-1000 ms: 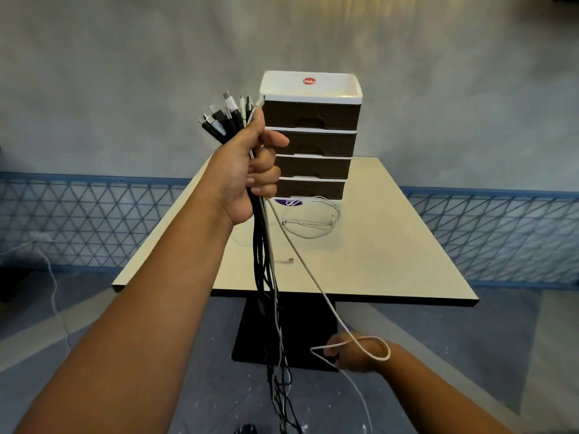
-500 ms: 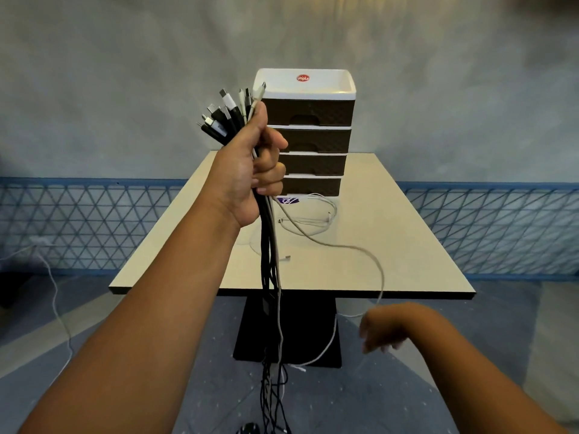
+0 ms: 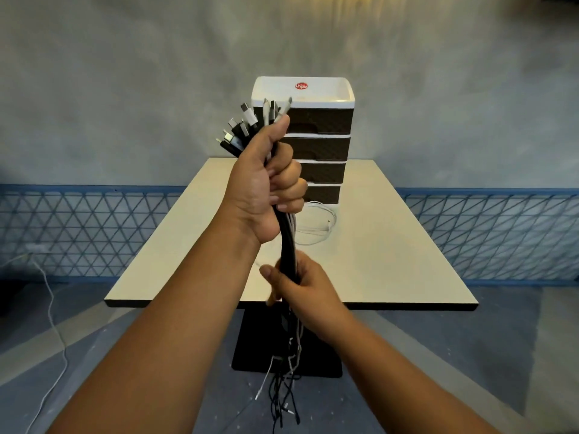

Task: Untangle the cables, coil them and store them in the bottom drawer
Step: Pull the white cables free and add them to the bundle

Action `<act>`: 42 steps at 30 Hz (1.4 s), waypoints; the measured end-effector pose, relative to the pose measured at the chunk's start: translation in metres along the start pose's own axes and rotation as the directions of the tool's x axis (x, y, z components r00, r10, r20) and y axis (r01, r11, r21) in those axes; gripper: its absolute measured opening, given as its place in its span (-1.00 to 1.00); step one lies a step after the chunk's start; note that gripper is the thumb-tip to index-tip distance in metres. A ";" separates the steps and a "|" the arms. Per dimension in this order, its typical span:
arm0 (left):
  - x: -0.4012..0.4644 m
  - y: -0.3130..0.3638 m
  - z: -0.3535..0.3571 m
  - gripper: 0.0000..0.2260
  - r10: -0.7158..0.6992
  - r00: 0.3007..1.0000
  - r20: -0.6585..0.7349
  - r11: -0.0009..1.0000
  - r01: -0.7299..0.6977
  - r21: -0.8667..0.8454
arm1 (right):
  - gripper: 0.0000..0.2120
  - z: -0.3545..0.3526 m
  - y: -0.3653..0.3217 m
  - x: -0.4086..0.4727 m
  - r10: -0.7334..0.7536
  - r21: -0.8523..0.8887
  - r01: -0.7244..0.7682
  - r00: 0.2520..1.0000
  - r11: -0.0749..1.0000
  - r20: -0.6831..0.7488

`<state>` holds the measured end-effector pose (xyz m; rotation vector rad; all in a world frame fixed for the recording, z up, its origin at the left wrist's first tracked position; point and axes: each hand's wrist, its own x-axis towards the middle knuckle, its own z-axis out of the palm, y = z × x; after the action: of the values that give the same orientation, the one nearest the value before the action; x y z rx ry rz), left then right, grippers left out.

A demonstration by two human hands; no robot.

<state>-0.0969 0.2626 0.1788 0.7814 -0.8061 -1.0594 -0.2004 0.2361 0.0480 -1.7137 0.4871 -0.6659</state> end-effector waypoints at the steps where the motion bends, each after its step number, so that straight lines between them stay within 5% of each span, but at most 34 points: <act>1: 0.000 0.001 -0.004 -0.48 0.003 1.000 0.017 1.000 -0.003 -0.019 | -0.68 0.004 0.008 -0.002 0.037 0.025 -0.037 0.999 0.999 -0.016; 12: 0.000 0.007 -0.064 -0.51 0.147 0.980 -0.133 0.982 -0.161 -0.102 | -0.65 0.024 0.045 0.007 0.175 -0.027 -0.173 0.981 0.985 0.079; 17: 0.022 0.009 -0.089 -0.49 0.109 0.976 -0.189 0.989 -0.125 -0.075 | -0.68 0.041 0.059 0.029 0.245 -0.040 -0.242 0.962 0.969 0.122; 21: 0.045 0.015 -0.117 -0.46 0.066 0.983 -0.174 0.992 -0.084 -0.097 | -0.67 0.031 0.069 0.056 0.251 -0.224 -0.191 0.927 0.956 0.278; 24: 0.064 0.019 -0.143 -0.46 0.034 0.988 -0.150 0.992 -0.051 -0.114 | -0.83 0.021 0.074 0.082 0.225 -0.184 -0.170 0.913 0.968 0.341; 27: 0.087 0.018 -0.163 -0.47 -0.018 0.991 -0.130 0.991 0.001 -0.131 | -0.61 0.016 0.080 0.112 0.252 -0.084 -0.240 0.948 0.967 0.197; 29: 0.107 0.017 -0.175 -0.47 -0.055 0.991 -0.122 0.990 0.038 -0.134 | -0.65 0.013 0.087 0.134 0.284 -0.084 -0.279 0.957 0.957 0.052; 31: 0.125 0.016 -0.184 -0.48 -0.086 0.990 -0.115 0.989 0.070 -0.132 | -0.78 0.005 0.101 0.151 0.243 -0.362 -0.251 0.968 0.898 -0.066; 33: 0.141 0.013 -0.193 -0.47 -0.128 0.986 -0.102 0.984 0.114 -0.138 | -0.81 -0.001 0.116 0.162 0.211 -0.653 -0.190 0.976 0.733 -0.048; 35: 0.152 0.010 -0.203 -0.47 -0.167 0.982 -0.093 0.977 0.151 -0.153 | -0.77 -0.003 0.128 0.165 0.259 -0.735 -0.171 0.966 0.657 0.007; 42: 0.180 0.000 -0.236 -0.48 -0.259 0.963 -0.073 0.947 0.238 -0.217 | -0.78 0.001 0.115 0.187 0.403 -0.606 -0.250 0.906 0.755 0.129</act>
<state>0.1557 0.1297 0.0979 0.7654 -0.5089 -1.2960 -0.0564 0.0903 -0.0310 -2.1718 0.8505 -0.0163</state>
